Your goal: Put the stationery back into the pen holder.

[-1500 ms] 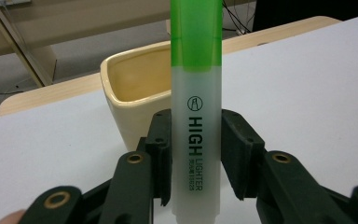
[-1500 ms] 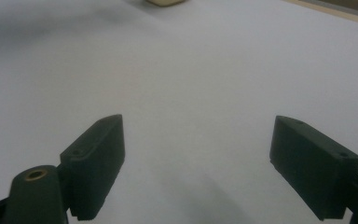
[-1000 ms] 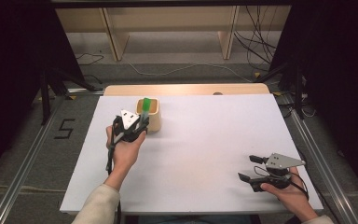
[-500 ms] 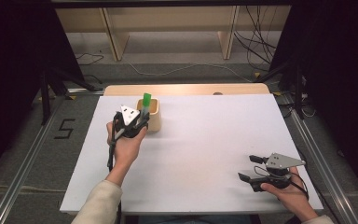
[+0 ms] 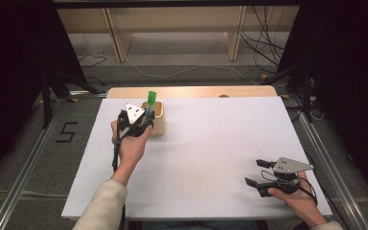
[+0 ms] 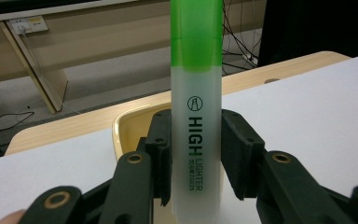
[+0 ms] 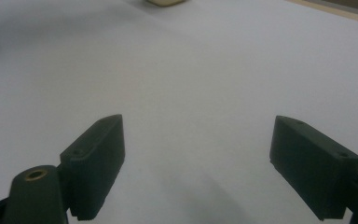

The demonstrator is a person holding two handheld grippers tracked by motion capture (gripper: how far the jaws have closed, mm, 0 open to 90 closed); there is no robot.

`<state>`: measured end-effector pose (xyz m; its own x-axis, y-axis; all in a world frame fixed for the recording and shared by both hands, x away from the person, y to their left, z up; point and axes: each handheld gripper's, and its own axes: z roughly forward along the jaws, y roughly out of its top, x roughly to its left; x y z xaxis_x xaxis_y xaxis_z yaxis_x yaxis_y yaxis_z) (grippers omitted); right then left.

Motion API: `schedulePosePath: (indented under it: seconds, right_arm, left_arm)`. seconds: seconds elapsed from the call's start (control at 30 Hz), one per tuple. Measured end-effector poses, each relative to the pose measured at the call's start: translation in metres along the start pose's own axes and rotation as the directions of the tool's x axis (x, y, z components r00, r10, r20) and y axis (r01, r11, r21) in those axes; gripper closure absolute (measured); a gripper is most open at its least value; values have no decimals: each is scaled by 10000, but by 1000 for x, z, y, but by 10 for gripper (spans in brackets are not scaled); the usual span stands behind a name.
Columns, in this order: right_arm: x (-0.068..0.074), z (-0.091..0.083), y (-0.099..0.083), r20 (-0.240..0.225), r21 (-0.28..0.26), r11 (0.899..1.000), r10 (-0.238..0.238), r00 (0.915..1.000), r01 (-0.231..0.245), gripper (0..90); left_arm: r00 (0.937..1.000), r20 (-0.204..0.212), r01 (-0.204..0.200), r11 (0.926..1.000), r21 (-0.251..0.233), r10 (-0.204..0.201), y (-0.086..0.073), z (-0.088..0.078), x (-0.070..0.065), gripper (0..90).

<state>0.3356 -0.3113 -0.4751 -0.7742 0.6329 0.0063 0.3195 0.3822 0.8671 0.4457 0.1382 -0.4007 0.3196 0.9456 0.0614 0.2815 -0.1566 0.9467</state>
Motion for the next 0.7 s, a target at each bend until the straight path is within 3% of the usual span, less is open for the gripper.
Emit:
schedulePosePath:
  seconds: [0.7]
  right_arm:
    - [0,0,0,-25,48,10000,-16,10000,17,186]
  left_arm:
    - [10000,43,57,9999,-130,-56,9,11,0,661]
